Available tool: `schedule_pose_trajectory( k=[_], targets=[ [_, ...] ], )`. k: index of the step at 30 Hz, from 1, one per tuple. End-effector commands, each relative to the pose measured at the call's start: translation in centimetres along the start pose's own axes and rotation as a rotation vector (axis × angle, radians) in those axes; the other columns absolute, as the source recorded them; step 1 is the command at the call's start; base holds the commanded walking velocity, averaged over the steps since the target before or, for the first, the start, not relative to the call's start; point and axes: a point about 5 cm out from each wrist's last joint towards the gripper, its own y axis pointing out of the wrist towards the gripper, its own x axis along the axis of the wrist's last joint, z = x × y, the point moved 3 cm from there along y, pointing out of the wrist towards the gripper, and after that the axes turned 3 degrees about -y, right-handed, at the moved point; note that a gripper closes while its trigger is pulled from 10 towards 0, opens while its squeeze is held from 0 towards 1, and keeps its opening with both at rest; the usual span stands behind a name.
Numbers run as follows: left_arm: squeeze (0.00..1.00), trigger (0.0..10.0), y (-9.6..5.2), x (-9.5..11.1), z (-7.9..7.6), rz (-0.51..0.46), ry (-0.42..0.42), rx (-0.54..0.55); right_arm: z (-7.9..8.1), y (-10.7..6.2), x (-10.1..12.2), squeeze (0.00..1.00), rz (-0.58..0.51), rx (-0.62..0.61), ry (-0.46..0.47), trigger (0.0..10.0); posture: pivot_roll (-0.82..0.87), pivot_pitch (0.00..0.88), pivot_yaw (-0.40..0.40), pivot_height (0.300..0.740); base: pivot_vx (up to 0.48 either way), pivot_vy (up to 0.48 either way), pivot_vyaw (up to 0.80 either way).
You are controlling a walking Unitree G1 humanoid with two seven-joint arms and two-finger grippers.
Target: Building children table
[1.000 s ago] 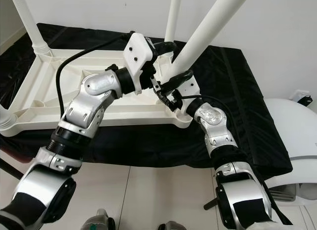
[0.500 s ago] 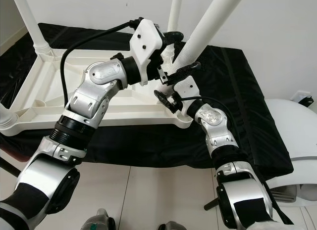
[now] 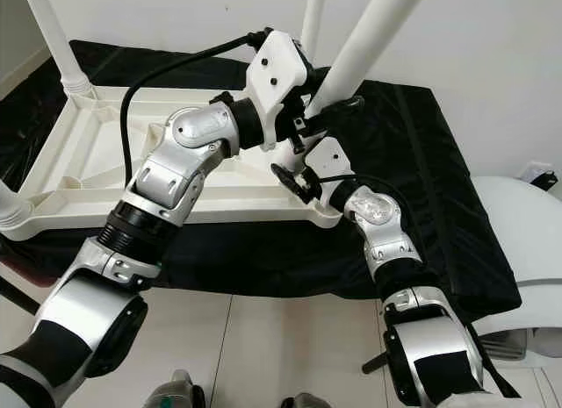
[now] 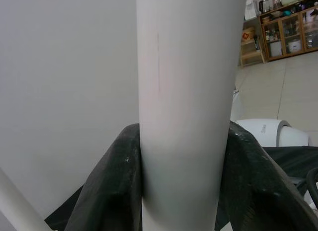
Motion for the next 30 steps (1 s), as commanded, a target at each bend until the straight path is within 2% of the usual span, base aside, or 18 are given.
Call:
schedule_pose_trajectory(
  k=[1, 7, 8, 10, 11, 15, 19, 21, 22, 23, 30],
  targets=[
    [0.0, 0.0, 0.3, 0.2, -0.7, 0.011, 0.015, -0.063, -1.3, 0.1, 0.6, 0.0, -0.016, -0.025, -0.025, 10.0, 0.09, 0.0, -0.069, 0.74, 0.0, 0.0, 0.0],
    [0.0, 0.0, -0.1, 0.4, -0.1, 0.018, 0.034, -0.052, -2.1, 0.0, 0.6, 0.0, -0.019, -0.056, 0.004, 10.0, 0.09, 0.0, -0.071, 0.74, 0.0, 0.0, 0.0],
    [0.0, 0.0, -0.2, 0.5, 0.1, 0.019, 0.037, -0.049, -2.4, 0.0, 0.7, 1.0, -0.028, -0.071, 0.031, 10.0, 0.09, 0.0, -0.071, 0.74, 0.0, 0.0, 0.0],
    [0.0, 0.0, -0.2, 0.5, 0.2, 0.023, 0.041, -0.041, -2.6, 0.0, 1.0, 1.0, -0.047, -0.074, 0.052, 10.0, 0.09, 0.0, -0.074, 0.74, 0.0, 0.0, 0.0],
    [0.0, 9.7, -0.3, 0.4, 0.4, 0.031, 0.046, -0.033, -2.9, 0.0, 1.2, 1.0, -0.064, -0.082, 0.069, 10.0, 0.09, 0.0, -0.074, 0.74, 0.0, 0.0, 0.0],
    [0.0, 10.0, -0.3, 0.3, 0.7, 0.037, 0.044, -0.015, -3.2, -0.1, 1.6, 1.0, -0.094, -0.094, 0.099, 10.0, 0.09, 0.0, -0.076, 0.74, 0.0, 0.0, 0.0],
    [0.0, 10.0, -0.4, 0.3, 1.2, 0.037, 0.038, 0.014, -4.1, -0.2, 2.4, 1.0, -0.169, -0.121, 0.207, 10.0, 0.09, 0.0, -0.077, 0.74, 0.0, 0.0, 0.0],
    [0.0, 10.0, -0.4, 0.3, 1.2, 0.037, 0.038, 0.014, -4.1, -0.2, 2.4, 1.0, -0.169, -0.121, 0.207, 10.0, 0.09, 0.0, -0.077, 0.74, 0.0, 0.0, 0.0],
    [0.0, 10.0, -0.4, 0.3, 1.4, 0.038, 0.039, 0.021, -4.5, -0.2, 2.7, 0.72, -0.198, -0.13, 0.251, 10.0, 0.09, 0.0, -0.077, 0.74, 0.0, 0.0, 0.0],
    [0.0, 10.0, -0.5, 0.2, 1.7, 0.043, 0.04, 0.031, -4.8, -0.3, 3.3, 0.0, -0.238, -0.115, 0.31, 10.0, 0.09, 0.0, -0.079, 0.74, 0.0, 0.0, 0.0],
    [0.0, 10.0, -0.7, -0.2, 2.6, 0.061, 0.043, 0.066, -4.8, -0.5, 4.1, 0.0, -0.287, -0.059, 0.373, 10.0, 0.09, 0.0, -0.079, 0.74, 0.0, 0.0, 0.0]
  ],
)
